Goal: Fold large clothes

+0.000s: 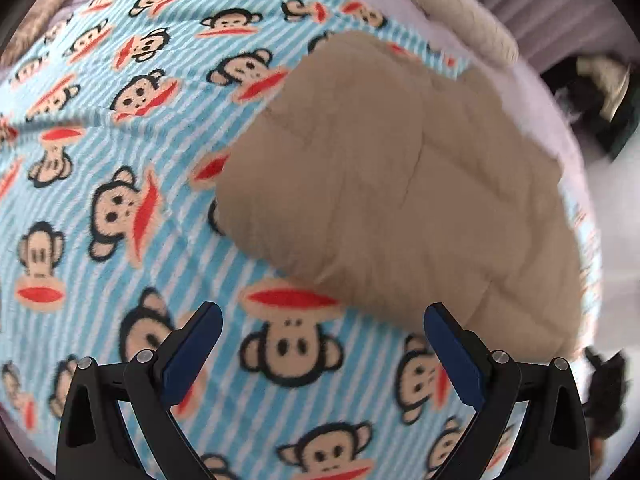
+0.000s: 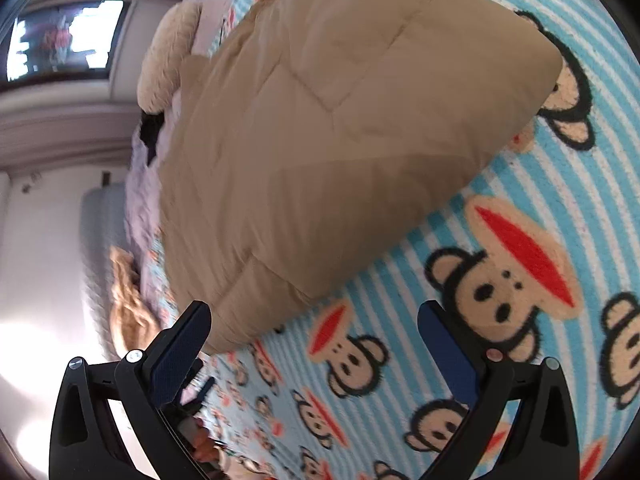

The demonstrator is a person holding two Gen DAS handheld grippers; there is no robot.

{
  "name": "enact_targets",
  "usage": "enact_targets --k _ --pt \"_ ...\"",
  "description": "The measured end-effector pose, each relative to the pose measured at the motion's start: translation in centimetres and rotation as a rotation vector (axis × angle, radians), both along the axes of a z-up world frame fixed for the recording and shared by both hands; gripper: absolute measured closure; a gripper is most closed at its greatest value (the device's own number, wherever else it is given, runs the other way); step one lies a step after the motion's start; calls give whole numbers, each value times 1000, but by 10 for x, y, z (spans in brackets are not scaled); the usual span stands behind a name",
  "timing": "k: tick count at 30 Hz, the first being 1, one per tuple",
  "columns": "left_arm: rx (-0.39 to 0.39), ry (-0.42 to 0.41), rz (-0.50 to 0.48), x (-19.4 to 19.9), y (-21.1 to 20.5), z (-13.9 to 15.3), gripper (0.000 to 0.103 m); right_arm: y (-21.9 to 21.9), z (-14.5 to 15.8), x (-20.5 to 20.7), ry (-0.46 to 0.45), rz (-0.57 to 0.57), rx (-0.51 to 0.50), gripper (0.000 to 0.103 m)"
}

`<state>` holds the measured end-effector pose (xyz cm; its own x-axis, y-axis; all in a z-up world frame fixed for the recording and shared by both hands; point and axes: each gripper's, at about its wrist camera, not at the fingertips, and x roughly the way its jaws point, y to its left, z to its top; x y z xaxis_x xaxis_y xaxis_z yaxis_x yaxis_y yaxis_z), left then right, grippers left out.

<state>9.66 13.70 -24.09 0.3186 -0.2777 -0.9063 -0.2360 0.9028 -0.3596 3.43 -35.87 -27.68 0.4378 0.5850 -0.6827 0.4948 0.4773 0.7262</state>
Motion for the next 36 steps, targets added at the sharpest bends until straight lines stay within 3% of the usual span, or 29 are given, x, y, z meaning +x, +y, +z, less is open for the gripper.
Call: enact_targets --k 3,5,10,13,20,27,31,36 --pt "-121 2 21 9 7 -14 2 -3 -7 3 -15 -52 53 0" --pt "-119 14 40 15 8 -19 2 -3 -15 7 -13 -80 87 0" --pt "-166 -49 62 27 11 -15 2 -8 -19 20 -33 -98 103 0" --pt "-156 -22 52 46 8 -30 2 -11 -22 29 -45 -110 115 0" --pt "-182 -62 122 72 5 -51 1 1 -45 59 -74 -111 187 0" --pt "-190 -34 138 50 3 -54 1 6 -48 64 -86 -98 193 0" --pt "-287 -21 179 31 15 -64 1 -1 -47 53 -86 -98 205 0" --pt "-435 -74 194 52 7 -64 1 -1 -50 50 -96 -90 218 0"
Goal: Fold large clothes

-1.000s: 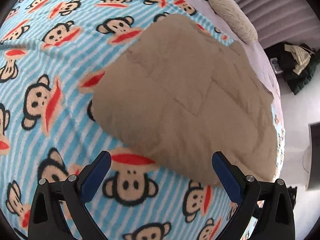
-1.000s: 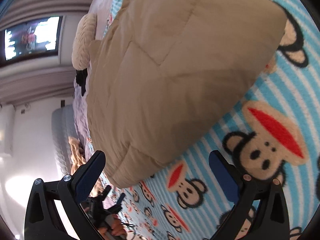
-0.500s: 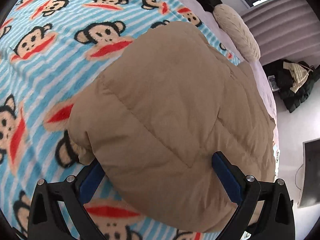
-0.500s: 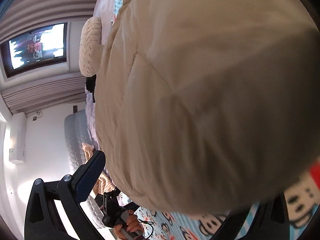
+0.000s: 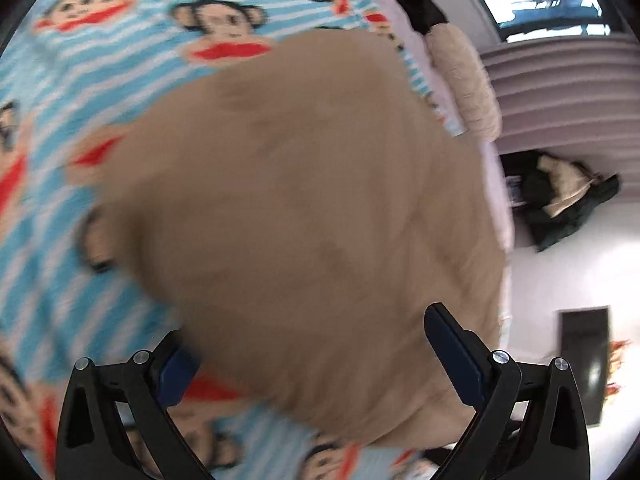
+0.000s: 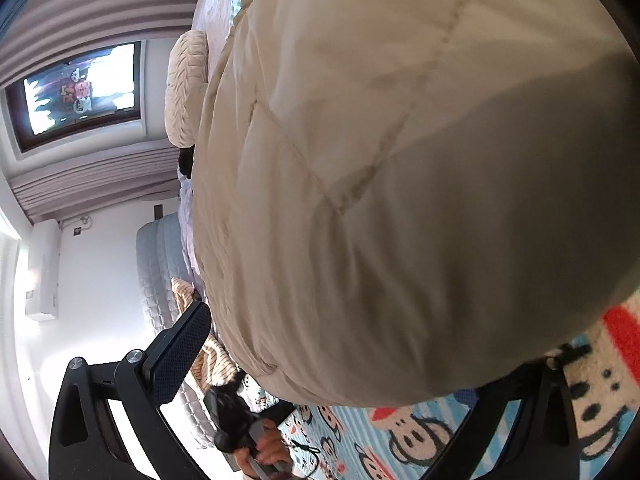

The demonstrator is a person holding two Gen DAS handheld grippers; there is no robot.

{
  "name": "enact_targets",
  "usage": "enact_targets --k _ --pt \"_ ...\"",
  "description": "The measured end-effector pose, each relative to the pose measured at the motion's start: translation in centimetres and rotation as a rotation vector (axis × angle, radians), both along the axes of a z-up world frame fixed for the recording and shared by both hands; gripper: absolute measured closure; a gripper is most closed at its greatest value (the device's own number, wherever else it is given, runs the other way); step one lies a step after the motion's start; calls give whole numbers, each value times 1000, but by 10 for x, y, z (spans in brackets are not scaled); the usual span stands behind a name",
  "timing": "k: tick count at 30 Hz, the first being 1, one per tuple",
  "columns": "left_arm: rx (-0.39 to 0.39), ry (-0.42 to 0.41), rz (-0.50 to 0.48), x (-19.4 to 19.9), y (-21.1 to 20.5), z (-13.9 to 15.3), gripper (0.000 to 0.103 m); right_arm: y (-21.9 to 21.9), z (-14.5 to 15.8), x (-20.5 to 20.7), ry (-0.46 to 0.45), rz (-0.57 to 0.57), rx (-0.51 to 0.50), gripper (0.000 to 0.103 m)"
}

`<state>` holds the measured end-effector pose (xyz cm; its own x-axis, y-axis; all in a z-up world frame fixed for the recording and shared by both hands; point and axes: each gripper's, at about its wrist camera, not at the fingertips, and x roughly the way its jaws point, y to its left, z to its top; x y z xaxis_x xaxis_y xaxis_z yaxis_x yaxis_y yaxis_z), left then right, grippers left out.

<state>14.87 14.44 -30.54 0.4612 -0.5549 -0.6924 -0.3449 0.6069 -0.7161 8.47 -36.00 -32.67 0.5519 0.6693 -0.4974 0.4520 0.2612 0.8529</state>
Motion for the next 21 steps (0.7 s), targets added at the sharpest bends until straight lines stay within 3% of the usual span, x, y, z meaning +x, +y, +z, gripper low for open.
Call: enact_targets --k 2,5,6,7,8,9,10,11,13,14,16,21 --pt "-11 -28 5 15 -9 1 1 1 0 3 -14 0 6 0" --pt "11 7 41 24 -12 -10 2 4 1 14 -35 0 12 0" --pt "21 15 52 27 -13 -11 13 5 1 18 -35 -1 8 0" --pt "33 17 53 29 -13 -11 35 5 1 21 -29 -5 1 0" --pt "27 4 39 29 -12 -9 47 5 0 22 -19 -11 -2 0" --pt "20 -7 33 28 -12 -7 66 5 -2 20 -12 -15 -2 1" --pt "37 -31 14 25 -12 2 76 4 -2 18 1 -24 -6 11" --pt "56 -46 -4 26 -13 7 79 1 -3 15 33 -28 -25 43" --pt "149 -103 -80 22 -23 31 84 -3 -4 7 37 -28 -22 66" --pt "169 -118 -96 22 -24 37 84 -4 -2 5 24 -30 -21 73" --pt "211 -161 -123 13 -29 57 84 -5 8 2 4 -13 -52 78" --pt "224 -194 -124 -19 -27 84 84 -8 31 -10 -53 57 -84 80"
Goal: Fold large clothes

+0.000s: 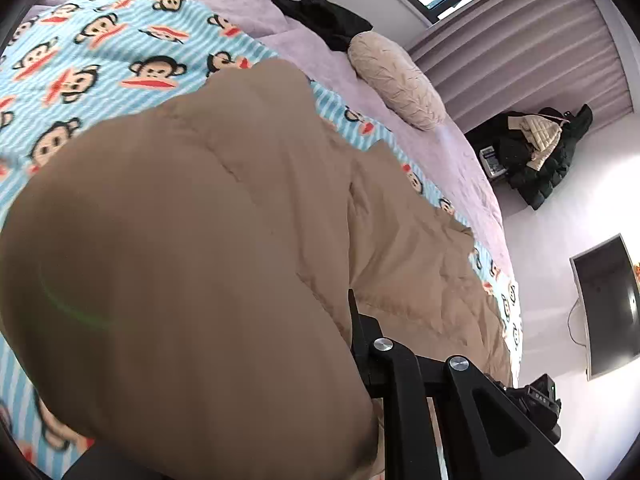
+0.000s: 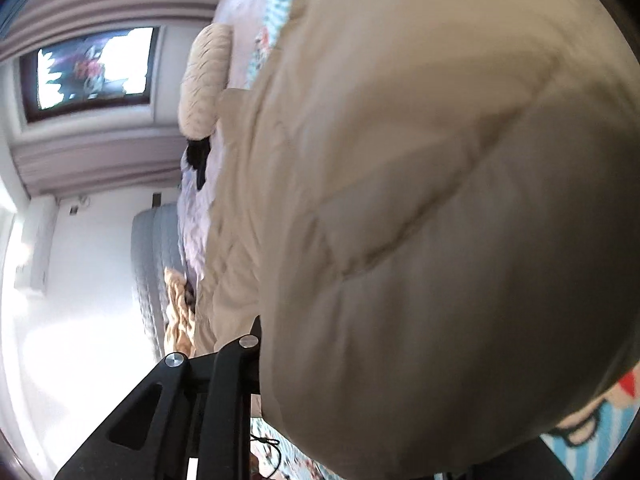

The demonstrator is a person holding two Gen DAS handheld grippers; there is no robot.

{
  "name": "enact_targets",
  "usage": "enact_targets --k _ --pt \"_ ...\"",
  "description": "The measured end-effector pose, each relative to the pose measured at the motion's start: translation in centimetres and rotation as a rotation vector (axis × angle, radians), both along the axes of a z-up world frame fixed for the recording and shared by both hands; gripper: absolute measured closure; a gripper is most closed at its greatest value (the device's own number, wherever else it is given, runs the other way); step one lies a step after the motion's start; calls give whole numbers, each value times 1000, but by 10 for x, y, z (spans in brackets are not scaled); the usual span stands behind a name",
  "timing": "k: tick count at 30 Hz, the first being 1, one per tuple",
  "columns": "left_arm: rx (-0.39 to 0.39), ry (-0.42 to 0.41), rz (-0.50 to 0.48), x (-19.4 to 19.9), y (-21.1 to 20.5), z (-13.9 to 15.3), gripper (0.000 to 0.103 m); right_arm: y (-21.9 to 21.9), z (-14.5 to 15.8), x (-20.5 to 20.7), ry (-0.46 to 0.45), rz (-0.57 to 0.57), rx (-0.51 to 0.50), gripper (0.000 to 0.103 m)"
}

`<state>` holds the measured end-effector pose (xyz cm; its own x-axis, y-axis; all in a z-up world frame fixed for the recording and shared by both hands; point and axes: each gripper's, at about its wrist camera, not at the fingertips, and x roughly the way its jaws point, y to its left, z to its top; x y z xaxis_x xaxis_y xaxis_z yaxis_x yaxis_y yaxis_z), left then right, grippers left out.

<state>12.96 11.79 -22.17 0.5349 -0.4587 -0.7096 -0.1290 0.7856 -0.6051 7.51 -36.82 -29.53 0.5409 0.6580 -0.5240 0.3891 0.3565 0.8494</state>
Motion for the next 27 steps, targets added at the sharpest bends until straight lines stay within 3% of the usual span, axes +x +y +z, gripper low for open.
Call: enact_targets --k 7,14,18,21,24,27 --pt "48 73 -62 -88 19 7 84 10 15 -67 16 57 -5 80" --pt "32 210 -100 -161 66 -25 80 36 -11 -160 120 6 54 80" --pt "64 234 -89 -181 100 -22 71 42 -19 -179 130 -32 21 79" --pt "138 252 -61 -195 132 -12 71 47 -12 -178 144 -32 -25 73" --pt "219 259 -7 -204 156 -1 71 51 4 -183 206 -29 -101 54" --pt "248 231 -9 -204 169 14 71 61 21 -196 216 16 -130 51"
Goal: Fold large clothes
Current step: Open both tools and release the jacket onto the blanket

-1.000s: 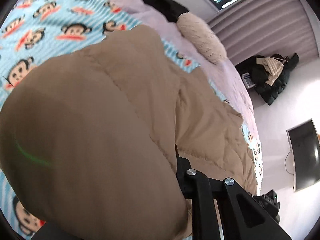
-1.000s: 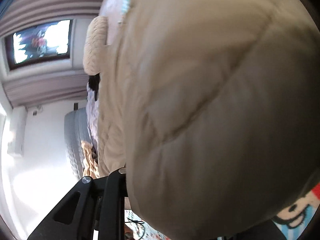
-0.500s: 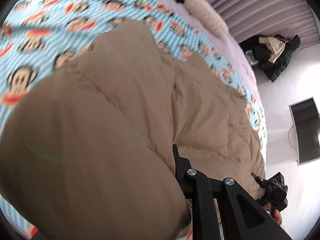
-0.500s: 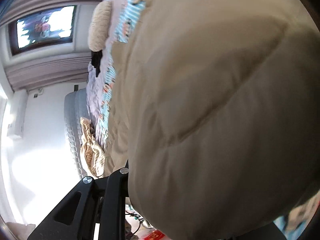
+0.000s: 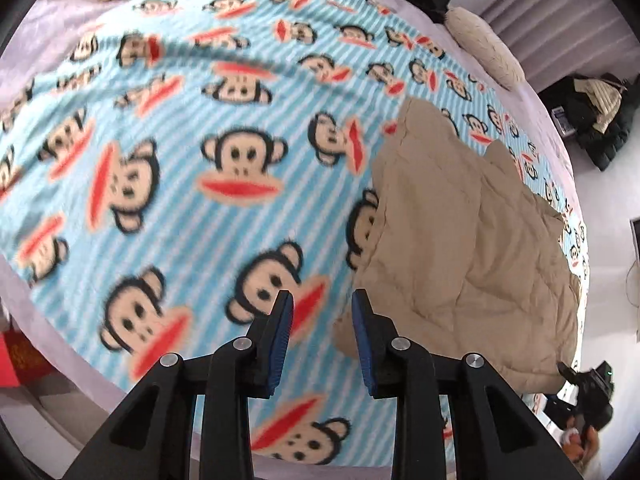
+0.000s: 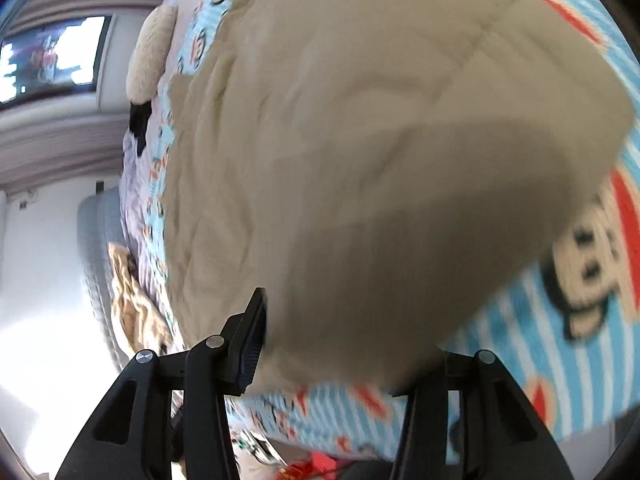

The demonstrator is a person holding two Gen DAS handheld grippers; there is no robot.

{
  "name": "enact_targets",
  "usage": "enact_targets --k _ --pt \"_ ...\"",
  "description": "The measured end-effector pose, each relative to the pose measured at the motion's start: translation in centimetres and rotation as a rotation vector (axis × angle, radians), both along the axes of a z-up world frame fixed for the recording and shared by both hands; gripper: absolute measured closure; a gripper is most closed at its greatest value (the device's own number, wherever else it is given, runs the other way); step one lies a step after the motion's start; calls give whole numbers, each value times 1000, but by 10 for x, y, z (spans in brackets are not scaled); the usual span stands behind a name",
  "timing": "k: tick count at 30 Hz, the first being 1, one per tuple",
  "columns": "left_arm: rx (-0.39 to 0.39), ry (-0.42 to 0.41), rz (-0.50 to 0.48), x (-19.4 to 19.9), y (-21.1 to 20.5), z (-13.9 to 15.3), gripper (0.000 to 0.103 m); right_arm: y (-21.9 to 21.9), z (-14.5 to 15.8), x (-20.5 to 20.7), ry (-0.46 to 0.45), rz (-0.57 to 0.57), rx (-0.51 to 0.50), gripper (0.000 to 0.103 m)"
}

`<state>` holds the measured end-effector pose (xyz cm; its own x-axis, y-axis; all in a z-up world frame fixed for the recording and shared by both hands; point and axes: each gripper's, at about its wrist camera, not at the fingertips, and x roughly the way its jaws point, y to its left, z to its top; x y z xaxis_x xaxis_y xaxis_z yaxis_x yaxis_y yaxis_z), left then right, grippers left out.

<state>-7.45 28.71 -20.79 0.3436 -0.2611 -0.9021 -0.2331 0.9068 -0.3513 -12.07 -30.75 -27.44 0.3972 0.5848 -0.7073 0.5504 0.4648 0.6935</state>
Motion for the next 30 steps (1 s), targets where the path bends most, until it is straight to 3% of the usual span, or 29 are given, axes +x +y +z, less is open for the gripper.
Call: enact_targets --k 5,9,11,12,13,14,16,19,25,30 --pt "-4 -33 -142 31 -39 -3 71 46 43 -1 -84 234 -88 55" --pt "105 18 -192 38 -59 -32 71 78 66 20 -163 343 -119 58" --pt "68 40 -169 34 -54 -46 71 95 66 36 -155 375 -253 58" --pt "53 45 -157 34 -50 -49 66 95 64 39 -142 377 -311 58" --pt "72 48 -143 32 -47 -47 51 93 56 41 -124 379 -375 58" --pt "99 46 -134 31 -45 -45 47 86 53 50 -93 367 -416 58" --pt "112 44 -134 29 -41 -38 47 80 40 58 -23 310 -393 61" --pt "147 24 -144 26 -39 -18 47 75 42 62 -2 242 -354 61" --pt "185 -51 -210 31 -60 25 47 81 54 44 24 234 -383 58" --pt "204 -55 -274 46 -90 35 47 95 62 55 34 208 -364 58"
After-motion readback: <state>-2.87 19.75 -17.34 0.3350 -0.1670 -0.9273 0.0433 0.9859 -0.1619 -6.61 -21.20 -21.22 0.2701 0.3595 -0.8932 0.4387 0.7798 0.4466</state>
